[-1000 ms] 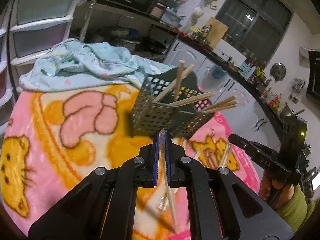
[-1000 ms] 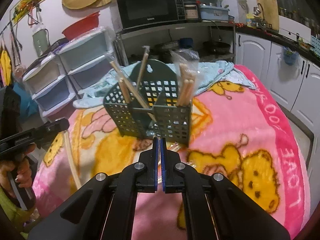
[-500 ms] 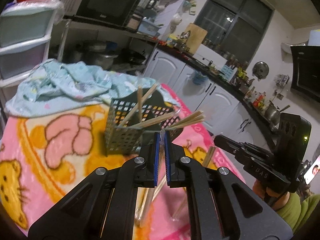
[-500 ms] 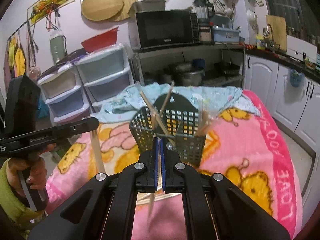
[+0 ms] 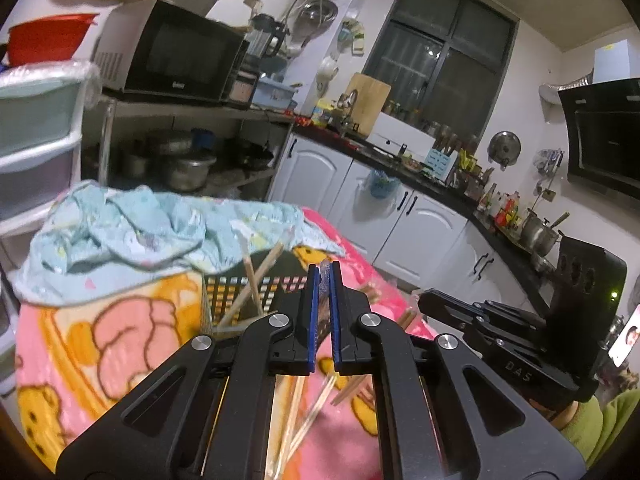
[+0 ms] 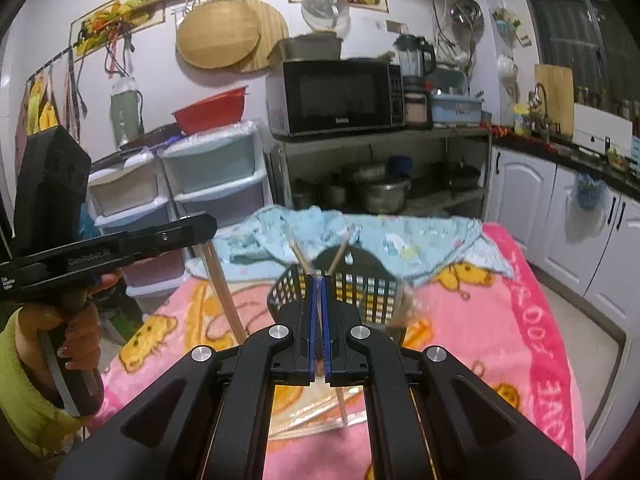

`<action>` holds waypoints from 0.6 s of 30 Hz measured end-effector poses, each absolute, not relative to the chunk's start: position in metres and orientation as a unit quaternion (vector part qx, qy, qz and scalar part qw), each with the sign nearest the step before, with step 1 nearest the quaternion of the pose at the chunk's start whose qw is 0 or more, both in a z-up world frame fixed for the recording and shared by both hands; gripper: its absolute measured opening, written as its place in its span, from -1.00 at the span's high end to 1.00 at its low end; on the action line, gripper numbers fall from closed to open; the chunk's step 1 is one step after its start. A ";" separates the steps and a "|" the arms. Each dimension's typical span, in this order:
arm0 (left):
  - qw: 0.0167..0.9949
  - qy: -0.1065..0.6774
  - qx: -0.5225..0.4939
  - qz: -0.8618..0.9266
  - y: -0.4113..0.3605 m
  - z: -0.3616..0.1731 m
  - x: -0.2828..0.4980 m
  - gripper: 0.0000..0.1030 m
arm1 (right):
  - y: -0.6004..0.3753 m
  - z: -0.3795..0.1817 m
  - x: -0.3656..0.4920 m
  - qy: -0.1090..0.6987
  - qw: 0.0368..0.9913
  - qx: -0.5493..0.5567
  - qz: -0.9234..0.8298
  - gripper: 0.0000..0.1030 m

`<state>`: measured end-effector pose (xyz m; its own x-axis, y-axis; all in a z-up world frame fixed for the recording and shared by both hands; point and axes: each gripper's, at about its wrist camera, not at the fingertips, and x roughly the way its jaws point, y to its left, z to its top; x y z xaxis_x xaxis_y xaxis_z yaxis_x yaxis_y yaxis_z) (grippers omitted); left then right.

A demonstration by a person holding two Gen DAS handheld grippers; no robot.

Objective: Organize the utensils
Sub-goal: 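Lift the chopsticks with both tools and carry them above the green caddy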

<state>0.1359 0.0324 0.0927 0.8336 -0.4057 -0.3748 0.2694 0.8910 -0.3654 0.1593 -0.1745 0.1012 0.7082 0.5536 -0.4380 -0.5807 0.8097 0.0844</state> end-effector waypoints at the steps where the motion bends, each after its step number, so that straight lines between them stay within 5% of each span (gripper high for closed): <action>1: 0.947 0.221 -0.148 -0.178 0.033 0.097 0.137 0.95 | -0.174 0.106 0.159 0.221 0.925 -0.030 0.308 0.95; 18: 0.962 0.158 -0.146 -0.169 0.046 0.149 0.155 0.95 | -0.167 0.164 0.169 0.136 0.942 -0.033 0.305 0.95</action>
<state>0.1547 0.0459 0.1495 0.8928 -0.3711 -0.2552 0.2789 0.9005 -0.3335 0.1687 -0.1666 0.1641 0.7769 0.5660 -0.2758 -0.5838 0.8116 0.0212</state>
